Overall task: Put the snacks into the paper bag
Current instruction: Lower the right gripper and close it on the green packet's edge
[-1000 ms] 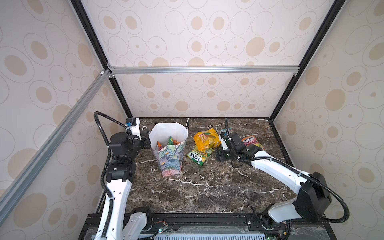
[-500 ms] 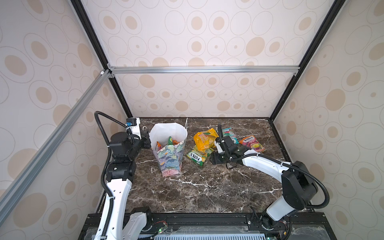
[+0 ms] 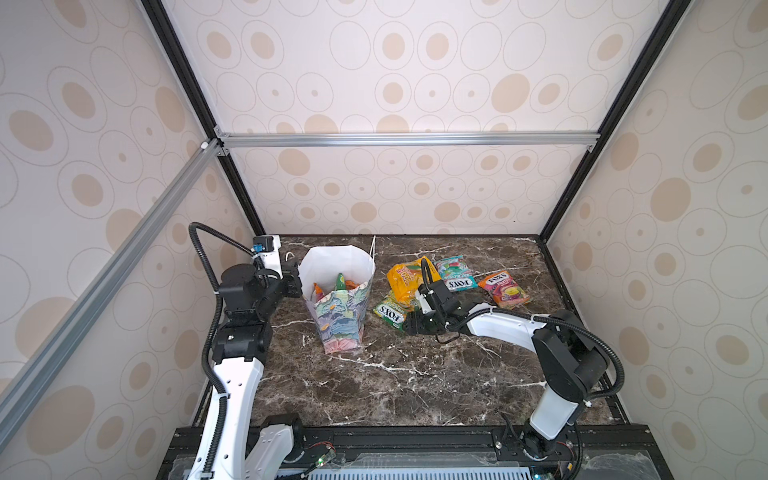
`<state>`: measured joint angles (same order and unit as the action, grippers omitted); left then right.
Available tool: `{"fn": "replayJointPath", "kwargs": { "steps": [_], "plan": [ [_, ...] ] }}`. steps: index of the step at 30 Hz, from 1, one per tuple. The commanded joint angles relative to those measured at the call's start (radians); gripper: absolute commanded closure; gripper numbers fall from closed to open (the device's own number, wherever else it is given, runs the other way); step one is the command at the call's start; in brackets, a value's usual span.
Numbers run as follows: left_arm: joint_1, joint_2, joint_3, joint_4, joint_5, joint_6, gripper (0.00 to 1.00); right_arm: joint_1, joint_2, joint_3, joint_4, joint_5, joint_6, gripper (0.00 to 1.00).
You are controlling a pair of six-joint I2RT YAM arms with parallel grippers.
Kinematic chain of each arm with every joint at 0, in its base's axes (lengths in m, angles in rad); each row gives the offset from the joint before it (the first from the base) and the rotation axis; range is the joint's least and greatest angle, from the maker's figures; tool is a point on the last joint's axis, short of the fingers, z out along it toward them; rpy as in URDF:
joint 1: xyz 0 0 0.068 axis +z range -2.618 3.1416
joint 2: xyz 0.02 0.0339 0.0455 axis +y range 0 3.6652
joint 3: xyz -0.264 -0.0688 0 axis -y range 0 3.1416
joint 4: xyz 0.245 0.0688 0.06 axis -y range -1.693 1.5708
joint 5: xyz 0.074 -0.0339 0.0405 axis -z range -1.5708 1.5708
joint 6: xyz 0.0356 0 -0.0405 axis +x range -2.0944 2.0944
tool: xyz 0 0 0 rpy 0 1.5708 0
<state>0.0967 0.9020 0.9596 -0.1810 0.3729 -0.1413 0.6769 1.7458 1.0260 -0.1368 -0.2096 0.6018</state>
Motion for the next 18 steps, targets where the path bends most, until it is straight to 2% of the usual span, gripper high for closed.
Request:
{"fn": "replayJointPath", "kwargs": {
  "steps": [1, 18],
  "plan": [
    [0.008, -0.012, 0.032, 0.025, 0.012, 0.005, 1.0, 0.013, 0.023, -0.021, 0.088, -0.019, 0.062, 0.3],
    [0.008, -0.016, 0.033, 0.024, 0.013, 0.008, 1.0, 0.027, 0.103, 0.033, 0.106, -0.009, 0.073, 0.31]
  ]
}}
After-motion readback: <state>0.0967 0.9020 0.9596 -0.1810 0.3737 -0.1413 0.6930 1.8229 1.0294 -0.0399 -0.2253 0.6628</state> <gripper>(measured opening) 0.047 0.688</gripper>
